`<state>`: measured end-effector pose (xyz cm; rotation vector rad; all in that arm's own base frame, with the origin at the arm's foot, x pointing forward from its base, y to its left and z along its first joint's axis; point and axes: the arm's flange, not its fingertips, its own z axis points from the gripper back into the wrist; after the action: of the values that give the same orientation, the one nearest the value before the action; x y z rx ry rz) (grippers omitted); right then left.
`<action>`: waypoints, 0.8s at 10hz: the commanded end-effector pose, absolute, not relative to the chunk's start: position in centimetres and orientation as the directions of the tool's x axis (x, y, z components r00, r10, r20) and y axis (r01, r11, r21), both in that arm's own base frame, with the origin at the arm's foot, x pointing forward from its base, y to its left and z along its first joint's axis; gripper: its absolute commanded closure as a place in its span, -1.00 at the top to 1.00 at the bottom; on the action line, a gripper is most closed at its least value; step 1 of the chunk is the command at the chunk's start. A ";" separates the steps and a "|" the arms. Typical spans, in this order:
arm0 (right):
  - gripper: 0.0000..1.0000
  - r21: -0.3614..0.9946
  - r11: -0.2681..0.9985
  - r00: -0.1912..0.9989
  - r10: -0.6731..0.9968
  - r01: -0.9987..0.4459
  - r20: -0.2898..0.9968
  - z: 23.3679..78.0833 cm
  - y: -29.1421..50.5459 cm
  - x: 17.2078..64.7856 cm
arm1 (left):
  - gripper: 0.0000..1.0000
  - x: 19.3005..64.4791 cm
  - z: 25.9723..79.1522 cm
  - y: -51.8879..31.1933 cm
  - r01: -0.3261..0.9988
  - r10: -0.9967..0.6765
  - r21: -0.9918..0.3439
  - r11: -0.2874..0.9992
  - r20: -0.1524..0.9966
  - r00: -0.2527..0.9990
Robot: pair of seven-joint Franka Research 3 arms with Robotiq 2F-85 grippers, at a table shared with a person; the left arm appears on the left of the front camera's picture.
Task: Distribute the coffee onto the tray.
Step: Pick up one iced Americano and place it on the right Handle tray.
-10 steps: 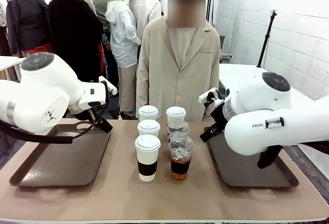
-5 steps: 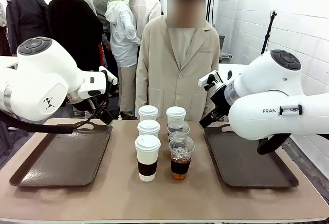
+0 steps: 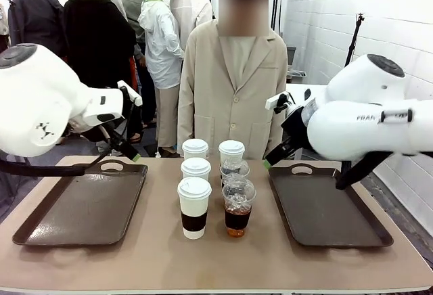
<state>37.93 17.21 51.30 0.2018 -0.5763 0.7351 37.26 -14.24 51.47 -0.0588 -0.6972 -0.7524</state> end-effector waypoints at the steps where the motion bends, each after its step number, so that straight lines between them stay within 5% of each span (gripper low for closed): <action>1: 1.00 0.084 0.684 0.611 0.582 -0.725 0.537 52.7 15.5 40.3 | 1.00 36.5 51.2 -12.1 0.724 -0.621 0.161 0.671 0.656 0.429; 8: 1.00 0.147 0.669 0.513 0.392 -0.729 0.763 53.6 13.1 44.0 | 1.00 37.4 51.9 -7.5 0.778 -0.489 0.040 0.627 0.798 0.353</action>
<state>43.55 12.99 55.20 0.4866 -0.7053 0.6967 38.19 -7.75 53.36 -0.3384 -0.8455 -0.8323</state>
